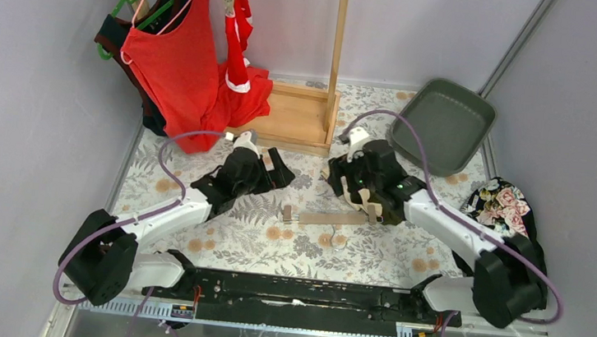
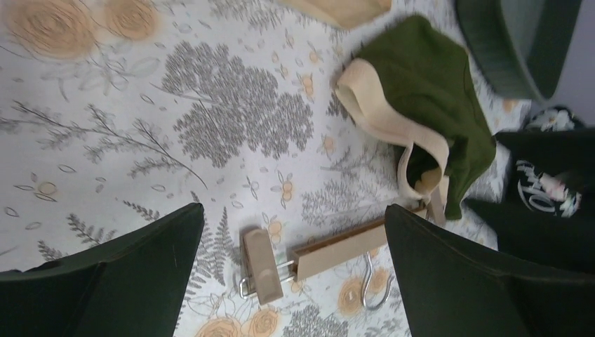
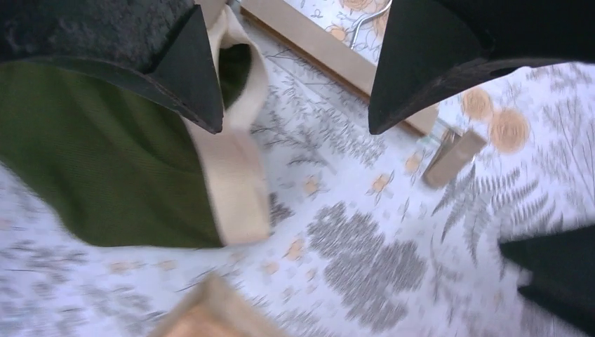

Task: Clip the underwear to the hanger
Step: Open the clamp at the hanger.

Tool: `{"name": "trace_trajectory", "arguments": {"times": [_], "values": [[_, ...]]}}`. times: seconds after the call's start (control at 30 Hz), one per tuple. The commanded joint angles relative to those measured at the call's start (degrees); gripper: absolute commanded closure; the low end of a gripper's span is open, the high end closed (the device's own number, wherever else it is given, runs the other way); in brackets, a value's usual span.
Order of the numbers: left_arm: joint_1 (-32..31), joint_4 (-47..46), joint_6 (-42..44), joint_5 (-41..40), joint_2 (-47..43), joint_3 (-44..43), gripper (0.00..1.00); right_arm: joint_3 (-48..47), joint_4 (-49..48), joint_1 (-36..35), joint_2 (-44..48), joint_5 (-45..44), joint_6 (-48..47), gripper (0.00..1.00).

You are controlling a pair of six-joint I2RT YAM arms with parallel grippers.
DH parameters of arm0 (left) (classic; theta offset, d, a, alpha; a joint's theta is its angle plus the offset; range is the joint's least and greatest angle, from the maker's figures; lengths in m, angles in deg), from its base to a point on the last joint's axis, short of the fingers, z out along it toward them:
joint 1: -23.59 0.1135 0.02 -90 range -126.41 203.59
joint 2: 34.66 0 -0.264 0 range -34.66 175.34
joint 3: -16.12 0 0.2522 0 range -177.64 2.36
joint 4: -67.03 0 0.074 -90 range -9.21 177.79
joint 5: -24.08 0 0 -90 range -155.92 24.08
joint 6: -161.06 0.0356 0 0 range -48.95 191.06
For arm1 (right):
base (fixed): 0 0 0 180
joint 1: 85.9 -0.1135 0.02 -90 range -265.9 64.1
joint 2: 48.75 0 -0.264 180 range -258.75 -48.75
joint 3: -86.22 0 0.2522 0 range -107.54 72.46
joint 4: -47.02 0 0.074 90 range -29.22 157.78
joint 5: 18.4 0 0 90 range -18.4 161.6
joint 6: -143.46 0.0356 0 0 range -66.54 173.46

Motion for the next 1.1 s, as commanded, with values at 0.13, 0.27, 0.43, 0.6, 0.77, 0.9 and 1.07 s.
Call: {"name": "trace_trajectory", "arguments": {"times": [0.13,0.27,0.43,0.6,0.77,0.9,1.07], "values": [[5.69,0.4,-2.62,-0.63,-0.06,-4.69,0.0,-3.87,3.88,-10.64,-10.48,5.82,-12.51,0.03],[7.73,-0.13,-2.7,0.83,-1.26,-4.22,0.0,-2.73,4.37,-12.93,-10.87,5.78,-14.64,0.01],[8.75,-1.46,-2.87,2.74,-2.2,-2.88,0.0,-1.23,4.39,-13.98,-11.77,7.35,-16.96,0.0],[9.37,-2.42,-2.99,3.75,-2.16,-2.01,0.0,-1.54,4.98,-16.53,-15.41,3.77,-18.03,0.02],[9.85,-2.48,-2.91,4.26,-2.59,-1.83,0.0,-1.69,5.32,-17.55,-17.97,0.88,-17.85,0.05],[10.02,-2.46,-2.78,4.39,-3.06,-1.73,0.0,-2.71,6.97,-17.59,-19.92,-1.28,-17.67,0.09],[10.57,-2.18,-2.47,4.66,-3.39,-1.61,0.0,-4.55,8.94,-17.59,-24.4,-2.98,-15.44,0.26]]}}
